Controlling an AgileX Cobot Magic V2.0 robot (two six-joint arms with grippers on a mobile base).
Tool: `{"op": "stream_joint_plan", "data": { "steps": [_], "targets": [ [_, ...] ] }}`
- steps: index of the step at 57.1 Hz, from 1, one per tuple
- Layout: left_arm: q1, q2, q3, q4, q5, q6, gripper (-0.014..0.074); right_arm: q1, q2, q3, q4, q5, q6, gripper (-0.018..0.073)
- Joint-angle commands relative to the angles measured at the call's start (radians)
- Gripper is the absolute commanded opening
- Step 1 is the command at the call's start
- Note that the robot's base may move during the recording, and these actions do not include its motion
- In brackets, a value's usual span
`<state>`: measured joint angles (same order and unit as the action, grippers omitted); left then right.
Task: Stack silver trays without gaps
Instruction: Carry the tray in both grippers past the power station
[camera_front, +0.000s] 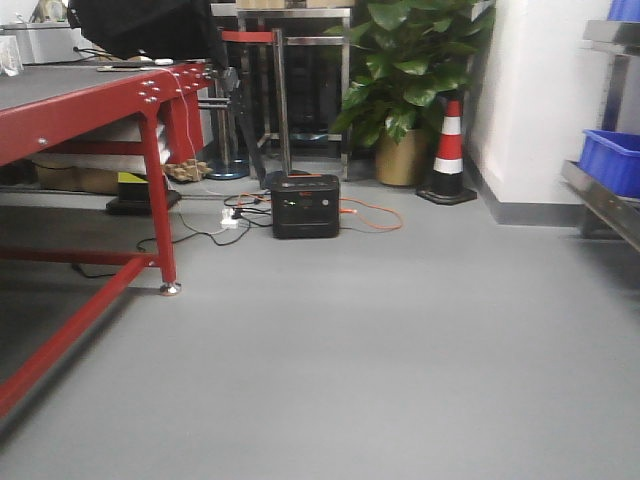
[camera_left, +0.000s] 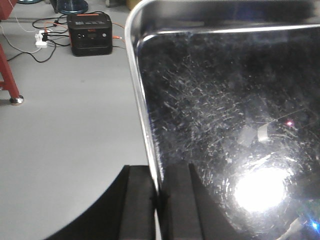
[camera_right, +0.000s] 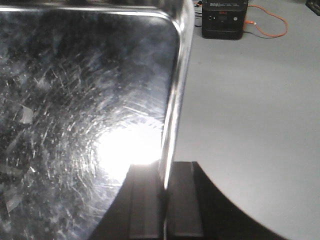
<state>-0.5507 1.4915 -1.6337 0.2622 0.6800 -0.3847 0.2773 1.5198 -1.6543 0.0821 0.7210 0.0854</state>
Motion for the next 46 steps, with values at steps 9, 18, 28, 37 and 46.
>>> {"op": "stream_joint_plan", "data": {
  "steps": [9, 18, 28, 37, 46],
  "targets": [
    [-0.002, -0.018, -0.007, 0.020, -0.025, 0.011, -0.0009, -0.004, -0.014, -0.013, -0.026, -0.044, -0.020, -0.0079],
    [-0.002, -0.018, -0.007, 0.020, -0.025, 0.011, -0.0009, -0.004, -0.014, -0.013, -0.024, -0.048, -0.020, -0.0079],
    [-0.002, -0.018, -0.007, 0.020, -0.025, 0.011, -0.0009, -0.004, -0.014, -0.013, -0.024, -0.048, -0.020, -0.0079],
    [-0.002, -0.018, -0.007, 0.020, -0.025, 0.011, -0.0009, -0.004, -0.014, -0.013, -0.024, -0.050, -0.020, -0.0079],
    [-0.002, -0.018, -0.007, 0.020, -0.025, 0.011, -0.0009, -0.004, -0.014, -0.013, -0.024, -0.050, -0.020, -0.0079]
  ]
}}
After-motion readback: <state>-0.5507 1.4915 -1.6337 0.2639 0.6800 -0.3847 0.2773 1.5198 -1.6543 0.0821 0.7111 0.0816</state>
